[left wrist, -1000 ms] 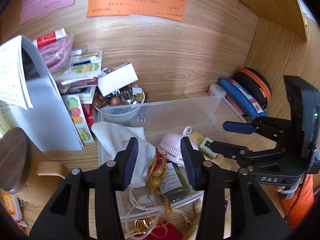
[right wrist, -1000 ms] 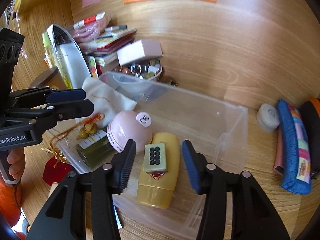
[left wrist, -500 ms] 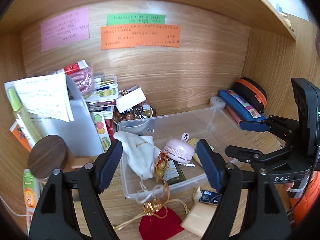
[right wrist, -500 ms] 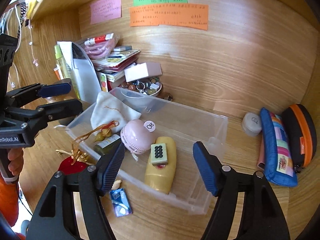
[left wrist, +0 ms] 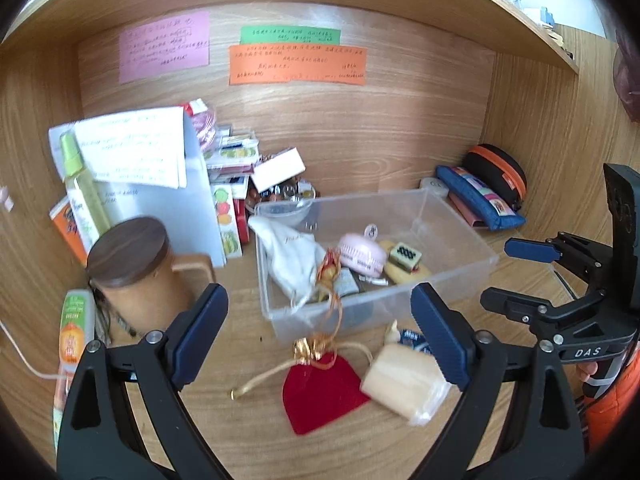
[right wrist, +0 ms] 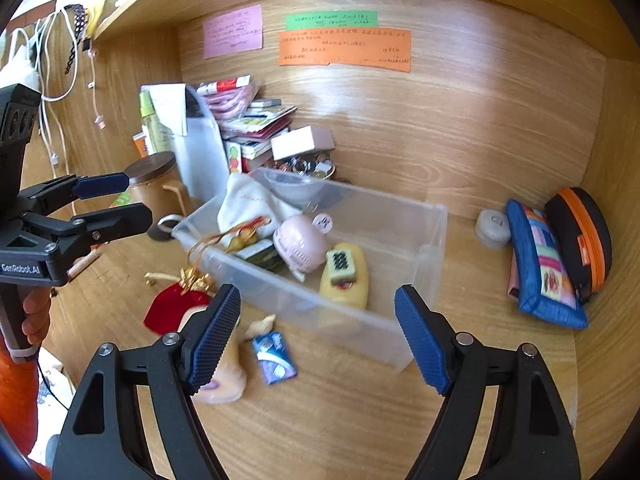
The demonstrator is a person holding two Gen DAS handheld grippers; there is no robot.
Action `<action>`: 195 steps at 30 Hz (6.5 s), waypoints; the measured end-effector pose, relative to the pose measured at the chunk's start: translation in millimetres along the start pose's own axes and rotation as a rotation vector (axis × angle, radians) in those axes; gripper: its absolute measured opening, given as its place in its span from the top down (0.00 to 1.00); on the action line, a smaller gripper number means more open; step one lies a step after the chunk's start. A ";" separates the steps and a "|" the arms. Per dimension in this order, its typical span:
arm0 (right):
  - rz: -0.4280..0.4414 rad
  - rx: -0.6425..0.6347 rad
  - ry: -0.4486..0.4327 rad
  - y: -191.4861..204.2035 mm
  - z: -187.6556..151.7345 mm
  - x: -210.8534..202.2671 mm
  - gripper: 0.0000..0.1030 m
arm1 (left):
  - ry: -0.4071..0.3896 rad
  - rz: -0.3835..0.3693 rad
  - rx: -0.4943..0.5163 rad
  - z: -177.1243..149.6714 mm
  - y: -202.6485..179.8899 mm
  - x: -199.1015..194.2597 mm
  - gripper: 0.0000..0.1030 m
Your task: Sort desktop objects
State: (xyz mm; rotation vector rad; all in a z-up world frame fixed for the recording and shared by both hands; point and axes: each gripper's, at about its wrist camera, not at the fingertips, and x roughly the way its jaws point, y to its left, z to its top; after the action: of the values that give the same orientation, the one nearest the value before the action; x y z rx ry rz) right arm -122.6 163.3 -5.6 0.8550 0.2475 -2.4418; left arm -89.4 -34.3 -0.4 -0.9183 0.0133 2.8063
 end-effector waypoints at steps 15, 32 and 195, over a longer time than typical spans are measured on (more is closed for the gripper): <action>0.094 -0.012 0.083 48.4 -46.1 12.2 0.25 | 0.132 -0.029 -0.060 -62.8 13.4 10.0 0.09; 0.166 -0.022 0.176 70.0 -57.9 52.6 0.19 | 0.215 -0.059 -0.153 -101.7 36.6 23.6 0.09; -0.104 -0.015 0.190 -49.5 52.8 136.9 0.39 | 0.179 -0.061 -0.040 34.4 22.0 146.9 0.83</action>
State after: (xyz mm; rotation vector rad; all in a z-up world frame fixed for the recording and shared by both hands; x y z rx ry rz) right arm -266.9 128.7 -49.8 1.0947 0.3879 -2.4512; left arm -229.7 -27.8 -59.9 -1.1568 -0.0453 2.6688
